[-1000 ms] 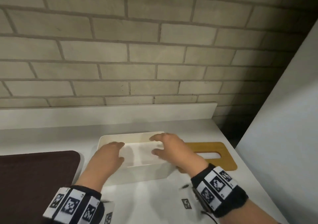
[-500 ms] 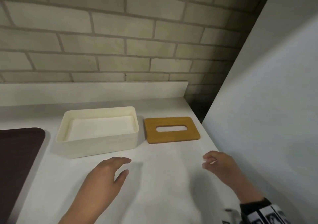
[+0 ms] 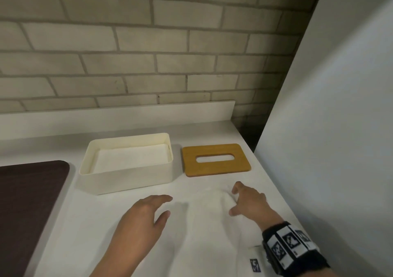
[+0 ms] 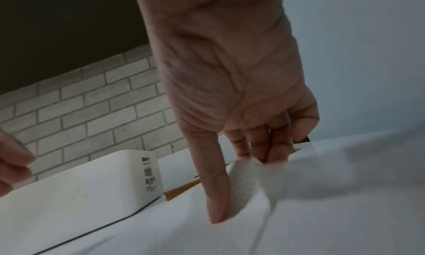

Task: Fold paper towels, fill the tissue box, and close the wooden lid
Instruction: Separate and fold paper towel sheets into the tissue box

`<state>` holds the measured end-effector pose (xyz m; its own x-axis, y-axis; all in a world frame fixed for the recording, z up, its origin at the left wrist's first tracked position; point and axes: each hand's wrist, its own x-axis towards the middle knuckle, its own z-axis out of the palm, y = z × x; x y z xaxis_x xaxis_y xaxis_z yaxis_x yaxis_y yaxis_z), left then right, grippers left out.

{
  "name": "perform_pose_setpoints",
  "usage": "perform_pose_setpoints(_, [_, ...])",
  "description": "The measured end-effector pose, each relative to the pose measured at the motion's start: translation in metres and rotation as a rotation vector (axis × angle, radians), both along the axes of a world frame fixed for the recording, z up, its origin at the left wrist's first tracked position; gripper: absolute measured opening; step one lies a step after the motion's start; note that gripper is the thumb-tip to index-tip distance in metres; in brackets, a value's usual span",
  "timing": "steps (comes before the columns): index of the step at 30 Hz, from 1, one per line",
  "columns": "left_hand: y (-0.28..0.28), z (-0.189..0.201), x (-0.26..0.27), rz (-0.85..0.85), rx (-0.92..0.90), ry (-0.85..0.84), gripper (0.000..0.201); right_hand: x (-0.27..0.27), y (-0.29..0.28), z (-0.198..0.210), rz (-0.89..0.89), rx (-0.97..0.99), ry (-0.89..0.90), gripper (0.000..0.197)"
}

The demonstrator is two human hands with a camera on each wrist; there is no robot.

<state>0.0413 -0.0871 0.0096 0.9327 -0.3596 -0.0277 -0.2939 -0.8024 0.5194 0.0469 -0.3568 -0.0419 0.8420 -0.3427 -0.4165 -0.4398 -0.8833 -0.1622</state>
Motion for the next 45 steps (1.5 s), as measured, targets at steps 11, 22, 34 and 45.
perform_pose_setpoints(11, [-0.005,-0.015,0.004,0.072,-0.142,0.094,0.037,-0.023,-0.005,0.014,-0.021,0.248,-0.502,0.014])
perform_pose_setpoints(22, [-0.033,-0.002,0.006,0.032,-0.933,0.527,0.062,-0.022,0.041,0.12,0.141,0.974,-0.66,0.004])
perform_pose_setpoints(34, [0.037,0.008,0.027,0.354,-1.157,0.47,0.012,0.003,0.027,0.032,-0.275,0.365,-0.328,0.041])
perform_pose_setpoints(45, [0.063,0.021,0.015,0.381,-1.137,0.476,0.052,0.01,0.034,0.001,-0.098,0.121,-0.019,0.062])
